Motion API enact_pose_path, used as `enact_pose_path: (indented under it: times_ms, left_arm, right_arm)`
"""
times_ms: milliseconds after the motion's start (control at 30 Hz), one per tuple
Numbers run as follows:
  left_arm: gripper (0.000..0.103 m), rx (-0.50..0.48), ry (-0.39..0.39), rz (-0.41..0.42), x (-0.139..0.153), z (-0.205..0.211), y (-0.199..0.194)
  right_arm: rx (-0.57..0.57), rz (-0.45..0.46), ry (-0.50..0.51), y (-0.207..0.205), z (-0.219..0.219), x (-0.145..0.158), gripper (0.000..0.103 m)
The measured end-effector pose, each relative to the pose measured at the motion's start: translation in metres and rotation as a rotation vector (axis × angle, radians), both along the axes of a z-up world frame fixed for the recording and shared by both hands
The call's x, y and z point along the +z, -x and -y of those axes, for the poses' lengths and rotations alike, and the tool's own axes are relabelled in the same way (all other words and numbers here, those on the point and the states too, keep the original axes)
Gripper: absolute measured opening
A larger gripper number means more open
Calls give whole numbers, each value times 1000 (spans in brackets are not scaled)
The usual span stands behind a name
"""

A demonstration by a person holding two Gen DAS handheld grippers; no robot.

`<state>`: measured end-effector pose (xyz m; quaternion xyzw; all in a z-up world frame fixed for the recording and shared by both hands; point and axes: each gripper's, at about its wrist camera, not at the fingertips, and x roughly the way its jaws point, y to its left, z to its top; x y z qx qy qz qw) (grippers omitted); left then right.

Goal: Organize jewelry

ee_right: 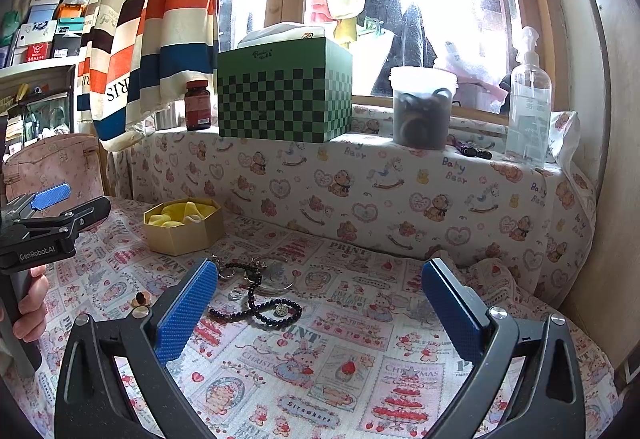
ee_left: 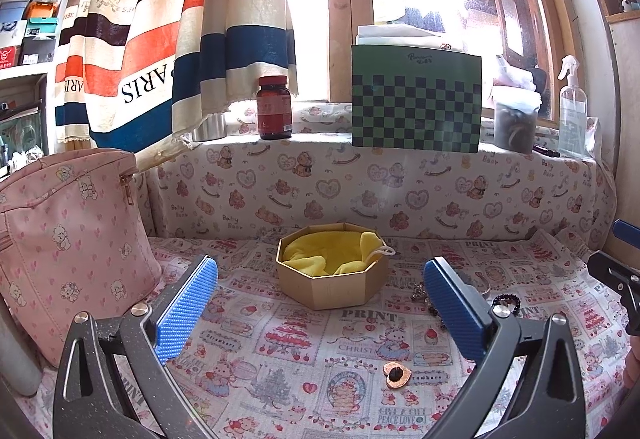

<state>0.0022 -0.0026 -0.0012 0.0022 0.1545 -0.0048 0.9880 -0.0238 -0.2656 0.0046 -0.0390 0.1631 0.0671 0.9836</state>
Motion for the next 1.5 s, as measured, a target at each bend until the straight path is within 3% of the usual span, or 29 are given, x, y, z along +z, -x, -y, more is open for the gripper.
enact_pose_path:
  times_ms: [1500]
  left_arm:
    - [102, -9, -5, -2, 0, 1, 1]
  right_arm:
    - [23, -4, 1, 0, -4, -1, 103]
